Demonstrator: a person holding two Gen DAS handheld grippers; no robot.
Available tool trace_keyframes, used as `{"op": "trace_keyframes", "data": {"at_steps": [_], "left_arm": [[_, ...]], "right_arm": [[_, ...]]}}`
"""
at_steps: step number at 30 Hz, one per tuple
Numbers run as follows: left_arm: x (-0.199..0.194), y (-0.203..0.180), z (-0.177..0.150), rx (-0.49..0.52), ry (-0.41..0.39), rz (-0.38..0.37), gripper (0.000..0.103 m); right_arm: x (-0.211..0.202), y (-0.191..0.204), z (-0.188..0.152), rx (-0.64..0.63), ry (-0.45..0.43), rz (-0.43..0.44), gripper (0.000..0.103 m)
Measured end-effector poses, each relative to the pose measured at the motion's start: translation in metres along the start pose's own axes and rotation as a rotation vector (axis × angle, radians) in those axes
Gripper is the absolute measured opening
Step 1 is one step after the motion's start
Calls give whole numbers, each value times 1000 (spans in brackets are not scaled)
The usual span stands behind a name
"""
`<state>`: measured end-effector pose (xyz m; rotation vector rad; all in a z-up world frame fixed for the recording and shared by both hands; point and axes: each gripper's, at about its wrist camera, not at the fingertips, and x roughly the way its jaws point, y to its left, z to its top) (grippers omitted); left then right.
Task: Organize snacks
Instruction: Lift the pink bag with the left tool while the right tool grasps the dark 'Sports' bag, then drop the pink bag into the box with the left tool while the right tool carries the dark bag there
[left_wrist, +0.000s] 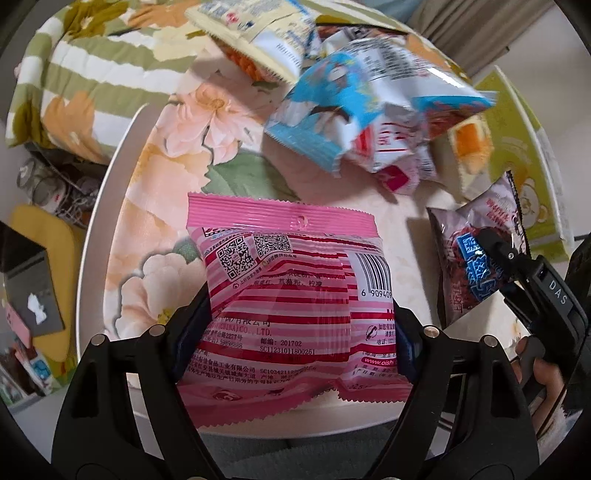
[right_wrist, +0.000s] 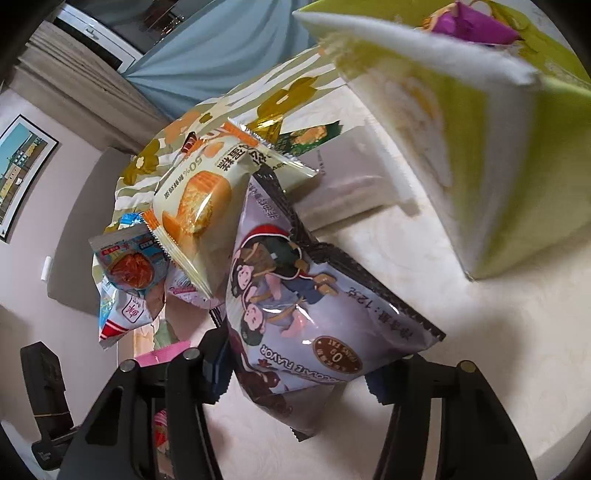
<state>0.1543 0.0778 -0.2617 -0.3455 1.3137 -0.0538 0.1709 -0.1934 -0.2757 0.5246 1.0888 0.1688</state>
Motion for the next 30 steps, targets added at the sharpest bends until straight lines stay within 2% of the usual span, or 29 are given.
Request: {"op": "trace_keyframes", "data": {"at_steps": [9, 15, 22, 30], "left_arm": [[-54, -25, -7, 101, -90, -66, 79], [-95, -63, -6, 199, -158, -142, 79], [-122, -124, 8, 296, -257, -178, 79], [-124, -218, 42, 335, -349, -190, 79]], "right_arm": [[-58, 12, -13, -38, -76, -16, 53], [-115, 26, -6, -65, -152, -28, 53], [-158, 27, 24, -99, -251, -31, 53], [-202, -18, 83, -132, -334, -31, 53]]}}
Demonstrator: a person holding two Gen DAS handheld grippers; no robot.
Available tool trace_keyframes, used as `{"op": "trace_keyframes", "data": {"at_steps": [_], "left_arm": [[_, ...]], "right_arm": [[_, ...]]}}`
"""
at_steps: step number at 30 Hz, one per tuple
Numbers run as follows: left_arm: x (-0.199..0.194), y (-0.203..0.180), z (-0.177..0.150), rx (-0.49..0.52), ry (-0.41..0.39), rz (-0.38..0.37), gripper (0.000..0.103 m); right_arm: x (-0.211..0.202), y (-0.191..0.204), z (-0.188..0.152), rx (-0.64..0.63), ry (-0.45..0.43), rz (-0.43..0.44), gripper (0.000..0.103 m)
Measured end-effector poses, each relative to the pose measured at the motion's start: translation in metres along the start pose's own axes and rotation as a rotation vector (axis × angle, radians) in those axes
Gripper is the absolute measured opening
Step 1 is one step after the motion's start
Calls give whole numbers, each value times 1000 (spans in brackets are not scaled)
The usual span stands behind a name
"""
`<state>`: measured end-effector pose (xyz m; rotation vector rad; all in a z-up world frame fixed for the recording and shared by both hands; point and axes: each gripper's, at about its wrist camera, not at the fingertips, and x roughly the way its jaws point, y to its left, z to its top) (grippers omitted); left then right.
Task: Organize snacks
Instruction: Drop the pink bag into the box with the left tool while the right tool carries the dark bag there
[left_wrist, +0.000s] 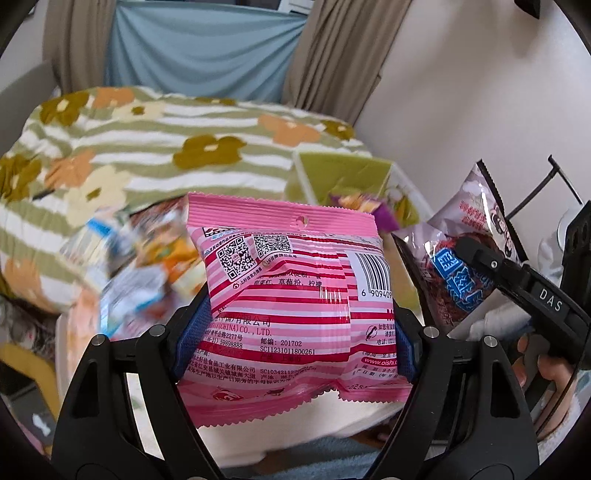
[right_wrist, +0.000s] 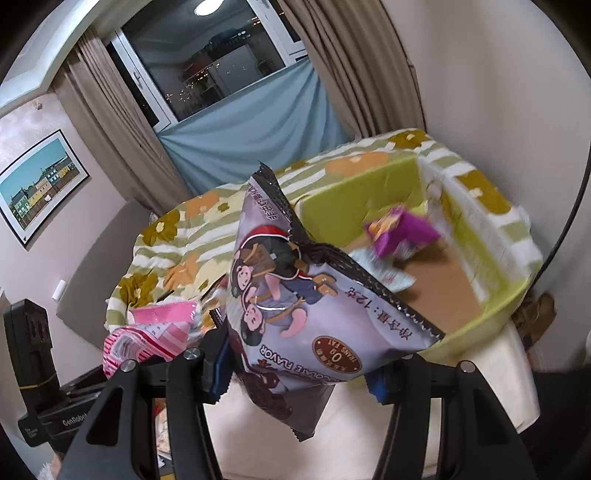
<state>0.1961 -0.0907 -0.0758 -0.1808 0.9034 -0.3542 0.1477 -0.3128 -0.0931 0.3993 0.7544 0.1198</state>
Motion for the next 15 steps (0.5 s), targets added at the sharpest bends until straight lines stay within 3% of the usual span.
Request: {"op": "trace_keyframes", "data": {"at_steps": [7, 15], "left_arm": [[66, -66, 47, 20, 0, -3, 79], [151, -108, 52, 15, 64, 21, 79]], "right_arm": [[6, -66, 52, 10, 3, -11, 53], [29, -126, 87, -3, 47, -28, 53]]}}
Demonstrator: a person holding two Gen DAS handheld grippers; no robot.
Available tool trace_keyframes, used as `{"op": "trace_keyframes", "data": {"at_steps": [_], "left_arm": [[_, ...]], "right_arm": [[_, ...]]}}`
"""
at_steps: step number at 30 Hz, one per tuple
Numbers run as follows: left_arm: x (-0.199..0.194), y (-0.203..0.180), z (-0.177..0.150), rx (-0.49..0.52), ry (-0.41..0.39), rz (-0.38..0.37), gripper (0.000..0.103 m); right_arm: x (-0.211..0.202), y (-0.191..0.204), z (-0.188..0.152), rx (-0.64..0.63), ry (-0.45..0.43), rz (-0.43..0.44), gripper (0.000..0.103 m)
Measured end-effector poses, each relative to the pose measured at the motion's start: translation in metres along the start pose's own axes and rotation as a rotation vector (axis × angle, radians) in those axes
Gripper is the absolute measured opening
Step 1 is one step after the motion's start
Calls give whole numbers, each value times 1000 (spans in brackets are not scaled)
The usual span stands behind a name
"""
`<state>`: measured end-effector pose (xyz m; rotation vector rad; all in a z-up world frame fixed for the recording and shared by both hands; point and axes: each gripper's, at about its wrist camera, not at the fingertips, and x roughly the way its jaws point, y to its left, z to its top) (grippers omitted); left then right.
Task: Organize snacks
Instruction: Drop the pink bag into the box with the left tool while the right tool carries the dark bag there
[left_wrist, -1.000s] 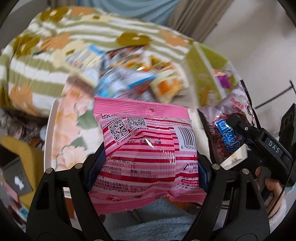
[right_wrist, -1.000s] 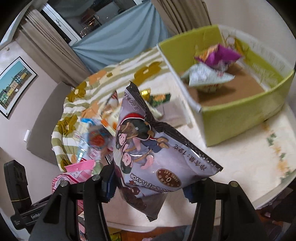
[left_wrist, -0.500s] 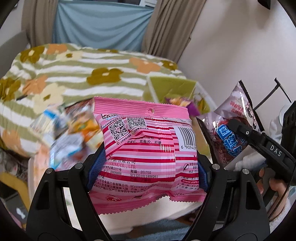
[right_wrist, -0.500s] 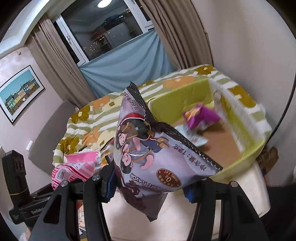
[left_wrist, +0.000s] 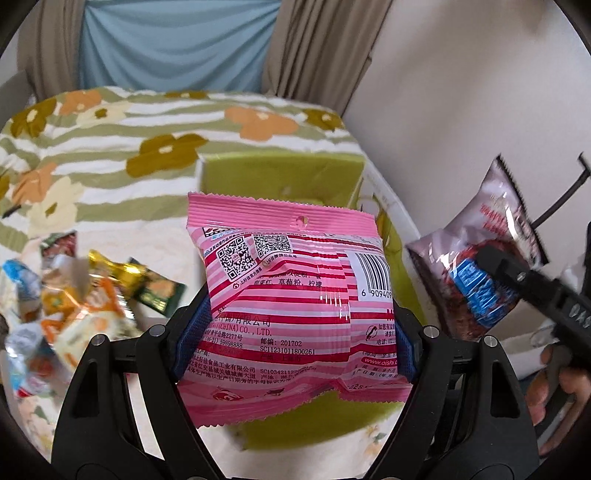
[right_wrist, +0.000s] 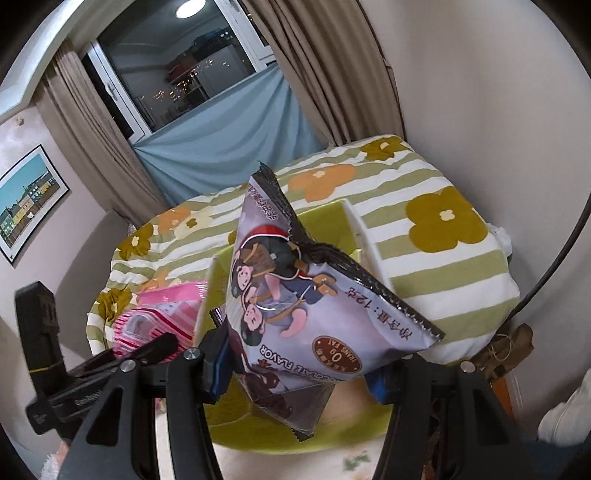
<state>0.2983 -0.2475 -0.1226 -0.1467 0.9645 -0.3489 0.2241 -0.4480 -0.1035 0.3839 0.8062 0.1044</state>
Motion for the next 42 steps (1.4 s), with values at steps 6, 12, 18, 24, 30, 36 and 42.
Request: {"op": "trace_keyframes", "data": {"at_steps": [6, 12, 18, 24, 30, 36, 42], "left_arm": [[44, -17, -15, 31, 59, 37, 79], [55, -21, -29, 43, 118, 85, 96], [33, -13, -33, 54, 98, 147, 97], [20, -1, -33, 6, 96, 134, 97], [13, 1, -28, 1, 103, 158, 97], [6, 7, -40, -34, 114, 176, 97], [-8, 13, -63, -61, 108, 190, 97]], "right_arm": [[17, -26, 13, -8, 51, 2, 53], [27, -37, 14, -11, 84, 16, 53], [35, -40, 12, -18, 124, 31, 53], [39, -27, 10, -68, 184, 58, 53], [63, -14, -3, -114, 275, 100, 54], [81, -18, -17, -138, 326, 90, 61], [68, -17, -27, -194, 243, 60, 95]]}}
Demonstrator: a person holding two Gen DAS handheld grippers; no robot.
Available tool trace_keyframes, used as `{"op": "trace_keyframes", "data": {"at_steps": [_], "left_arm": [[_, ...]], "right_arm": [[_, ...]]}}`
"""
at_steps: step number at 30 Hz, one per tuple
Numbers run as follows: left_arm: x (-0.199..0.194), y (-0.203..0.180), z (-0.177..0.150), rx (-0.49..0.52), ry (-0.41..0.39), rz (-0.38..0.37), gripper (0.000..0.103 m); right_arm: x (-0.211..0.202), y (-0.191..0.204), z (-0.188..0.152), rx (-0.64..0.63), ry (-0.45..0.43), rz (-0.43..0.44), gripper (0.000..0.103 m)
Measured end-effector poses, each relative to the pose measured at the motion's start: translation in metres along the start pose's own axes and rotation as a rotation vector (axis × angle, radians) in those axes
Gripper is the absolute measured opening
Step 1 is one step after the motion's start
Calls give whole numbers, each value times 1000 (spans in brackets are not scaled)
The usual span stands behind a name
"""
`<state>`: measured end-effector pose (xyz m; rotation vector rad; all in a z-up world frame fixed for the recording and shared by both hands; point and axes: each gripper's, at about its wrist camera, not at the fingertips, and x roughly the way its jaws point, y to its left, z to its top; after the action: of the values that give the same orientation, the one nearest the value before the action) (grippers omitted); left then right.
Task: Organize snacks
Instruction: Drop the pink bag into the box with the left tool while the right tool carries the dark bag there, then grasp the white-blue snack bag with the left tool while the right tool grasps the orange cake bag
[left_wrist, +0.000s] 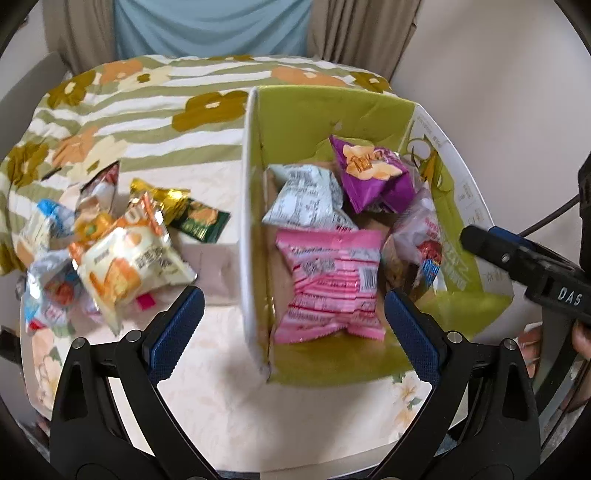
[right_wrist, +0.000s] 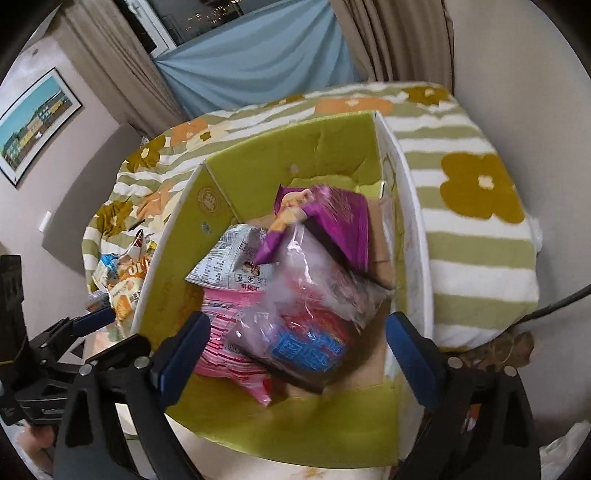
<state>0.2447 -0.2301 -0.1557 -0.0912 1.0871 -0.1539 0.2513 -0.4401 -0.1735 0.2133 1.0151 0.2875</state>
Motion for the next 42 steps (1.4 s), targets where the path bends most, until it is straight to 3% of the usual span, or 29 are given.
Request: {"op": "trace_keyframes", "data": {"at_steps": [5, 12, 18, 26, 31, 42], "left_arm": [[-10, 8, -10, -26, -21, -5, 97], [-31, 18, -17, -27, -35, 13, 97], [-54, 52, -29, -59, -58, 36, 97], [-97, 118, -47, -45, -132, 7, 97], [-119, 165, -52, 3, -155, 30, 97], [-116, 278, -51, 85, -123, -35, 97]], "right_arm": [[-9, 3, -9, 2, -41, 10, 95], [-15, 12, -10, -15, -31, 9, 95], [-21, 34, -13, -62, -43, -17, 95], [-39, 97, -21, -74, -129, -11, 95], [-35, 151, -28, -69, -139, -26, 95], [11, 252, -40, 6, -109, -51, 95]]}}
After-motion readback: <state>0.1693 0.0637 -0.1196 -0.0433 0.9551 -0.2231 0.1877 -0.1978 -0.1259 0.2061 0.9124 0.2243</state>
